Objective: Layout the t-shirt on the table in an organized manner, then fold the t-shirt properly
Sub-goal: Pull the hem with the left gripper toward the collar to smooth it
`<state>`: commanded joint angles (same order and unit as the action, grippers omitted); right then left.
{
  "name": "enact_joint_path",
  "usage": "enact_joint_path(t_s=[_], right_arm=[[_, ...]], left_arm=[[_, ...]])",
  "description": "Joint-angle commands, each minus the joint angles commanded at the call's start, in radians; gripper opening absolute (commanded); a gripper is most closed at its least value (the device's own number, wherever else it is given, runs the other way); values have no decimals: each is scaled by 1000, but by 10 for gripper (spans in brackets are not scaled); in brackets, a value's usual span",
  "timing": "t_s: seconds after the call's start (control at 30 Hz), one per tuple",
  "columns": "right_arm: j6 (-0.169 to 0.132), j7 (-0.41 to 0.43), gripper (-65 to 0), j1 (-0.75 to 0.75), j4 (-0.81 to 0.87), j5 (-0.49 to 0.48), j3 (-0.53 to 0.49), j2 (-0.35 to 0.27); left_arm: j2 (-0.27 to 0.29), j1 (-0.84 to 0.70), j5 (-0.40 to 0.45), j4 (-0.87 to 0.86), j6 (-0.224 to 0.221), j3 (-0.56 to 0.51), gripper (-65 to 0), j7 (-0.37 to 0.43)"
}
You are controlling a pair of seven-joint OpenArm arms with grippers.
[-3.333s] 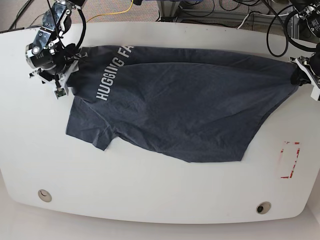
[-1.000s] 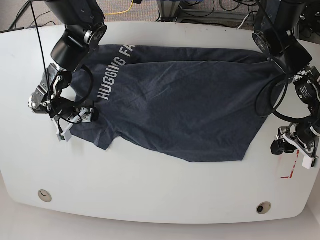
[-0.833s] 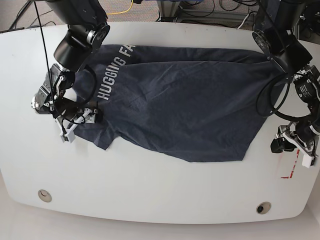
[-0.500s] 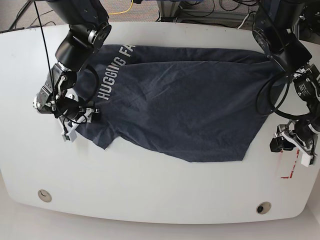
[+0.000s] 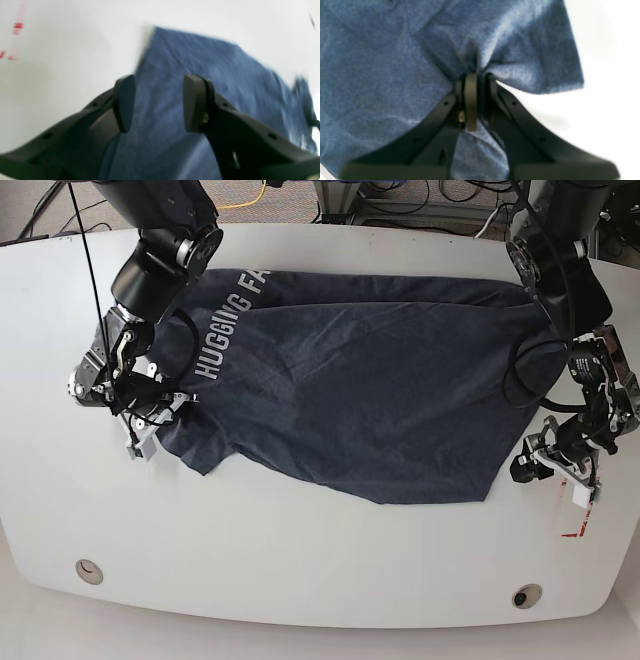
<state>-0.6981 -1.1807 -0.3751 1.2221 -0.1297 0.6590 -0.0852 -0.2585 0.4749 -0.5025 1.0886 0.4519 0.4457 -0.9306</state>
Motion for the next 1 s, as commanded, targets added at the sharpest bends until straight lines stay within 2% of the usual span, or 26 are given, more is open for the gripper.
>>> enact_joint_path(t_s=[0.3,0.53,0.73,1.0], right_arm=[[0,0,-599,-2,0,0,0,0],[0,0,-599,-2,0,-2,0,0],[0,0,-599,-2,2,-2,0,0],[0,0,-599,-3,3,-2,0,0]], left_arm=[[0,110,124,-236,-6,-100,-358,187],[0,203,183,-445,-8,-133,-358,310],[2,222,203,-494,-6,-144,-358,334],[3,203,209,-496,-8,-224,-358,334]])
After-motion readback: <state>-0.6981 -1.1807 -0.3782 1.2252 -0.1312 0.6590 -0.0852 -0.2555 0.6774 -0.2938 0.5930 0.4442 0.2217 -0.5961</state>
